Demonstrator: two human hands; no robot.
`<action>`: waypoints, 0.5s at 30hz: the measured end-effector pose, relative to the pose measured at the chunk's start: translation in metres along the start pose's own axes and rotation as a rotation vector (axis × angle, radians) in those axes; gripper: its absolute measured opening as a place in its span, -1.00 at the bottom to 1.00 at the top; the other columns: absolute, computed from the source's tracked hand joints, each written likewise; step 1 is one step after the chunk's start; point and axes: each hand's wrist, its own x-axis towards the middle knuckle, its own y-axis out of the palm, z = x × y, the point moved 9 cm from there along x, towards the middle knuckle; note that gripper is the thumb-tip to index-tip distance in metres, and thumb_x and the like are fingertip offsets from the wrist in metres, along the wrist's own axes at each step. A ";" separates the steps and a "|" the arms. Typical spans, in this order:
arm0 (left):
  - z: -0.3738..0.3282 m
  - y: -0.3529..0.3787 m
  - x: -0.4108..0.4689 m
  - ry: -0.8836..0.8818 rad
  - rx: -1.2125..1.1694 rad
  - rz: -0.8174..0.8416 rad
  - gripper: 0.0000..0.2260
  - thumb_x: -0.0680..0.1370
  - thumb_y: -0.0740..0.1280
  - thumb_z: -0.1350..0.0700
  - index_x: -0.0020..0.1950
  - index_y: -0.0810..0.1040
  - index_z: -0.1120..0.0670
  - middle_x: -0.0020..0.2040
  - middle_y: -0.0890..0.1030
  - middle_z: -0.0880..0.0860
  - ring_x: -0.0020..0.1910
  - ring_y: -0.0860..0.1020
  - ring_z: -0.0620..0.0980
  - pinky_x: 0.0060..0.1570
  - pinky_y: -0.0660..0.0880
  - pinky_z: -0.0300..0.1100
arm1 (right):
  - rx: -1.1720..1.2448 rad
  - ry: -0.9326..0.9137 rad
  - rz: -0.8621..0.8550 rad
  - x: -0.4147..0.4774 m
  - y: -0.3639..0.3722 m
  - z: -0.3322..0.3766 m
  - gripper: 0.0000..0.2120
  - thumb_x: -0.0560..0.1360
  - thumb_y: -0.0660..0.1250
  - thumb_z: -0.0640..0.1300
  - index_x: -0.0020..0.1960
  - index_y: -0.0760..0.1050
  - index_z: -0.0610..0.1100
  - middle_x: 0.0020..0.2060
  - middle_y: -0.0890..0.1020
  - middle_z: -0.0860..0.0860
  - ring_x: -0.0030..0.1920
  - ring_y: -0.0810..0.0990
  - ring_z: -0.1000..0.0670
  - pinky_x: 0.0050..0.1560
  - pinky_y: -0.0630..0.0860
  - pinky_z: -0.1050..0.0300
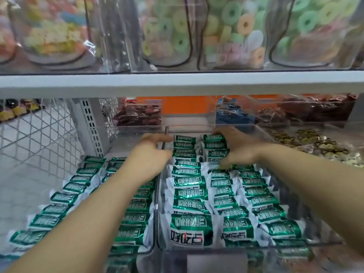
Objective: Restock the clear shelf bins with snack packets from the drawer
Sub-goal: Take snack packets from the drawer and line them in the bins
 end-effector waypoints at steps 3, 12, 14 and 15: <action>0.003 0.000 0.000 -0.001 -0.016 -0.011 -0.70 0.55 0.27 0.21 0.26 0.47 -0.04 0.24 0.42 0.04 -0.74 0.24 -0.21 -0.68 0.22 -0.39 | 0.053 0.017 0.056 0.005 0.006 -0.004 -0.12 0.35 0.46 -0.17 0.51 0.07 0.14 0.47 0.12 0.06 0.24 0.44 -0.09 0.05 0.52 0.14; 0.007 -0.002 -0.003 -0.010 -0.067 -0.035 -0.72 0.56 0.26 0.19 0.21 0.48 -0.10 0.17 0.48 0.02 -0.73 0.25 -0.21 -0.68 0.22 -0.39 | 0.246 0.046 -0.204 0.004 0.010 -0.021 -0.17 0.39 0.49 0.03 0.50 0.07 0.16 0.42 0.30 -0.03 0.31 0.40 -0.11 0.28 0.34 0.05; 0.008 -0.001 -0.003 -0.015 -0.083 -0.037 -0.72 0.56 0.26 0.19 0.21 0.49 -0.09 0.17 0.49 0.01 -0.72 0.25 -0.21 -0.67 0.24 -0.39 | 0.204 0.031 -0.258 -0.003 0.012 -0.017 -0.30 0.47 0.41 0.03 0.49 0.13 0.15 0.43 0.29 -0.04 0.28 0.44 -0.13 0.22 0.39 0.07; 0.008 -0.001 -0.004 -0.018 -0.094 -0.037 -0.72 0.56 0.26 0.20 0.20 0.49 -0.09 0.18 0.49 0.01 -0.72 0.24 -0.21 -0.68 0.23 -0.39 | 0.184 0.016 -0.244 -0.005 0.016 -0.012 -0.38 0.52 0.34 0.01 0.49 0.15 0.15 0.45 0.24 -0.04 0.27 0.46 -0.15 0.19 0.44 0.07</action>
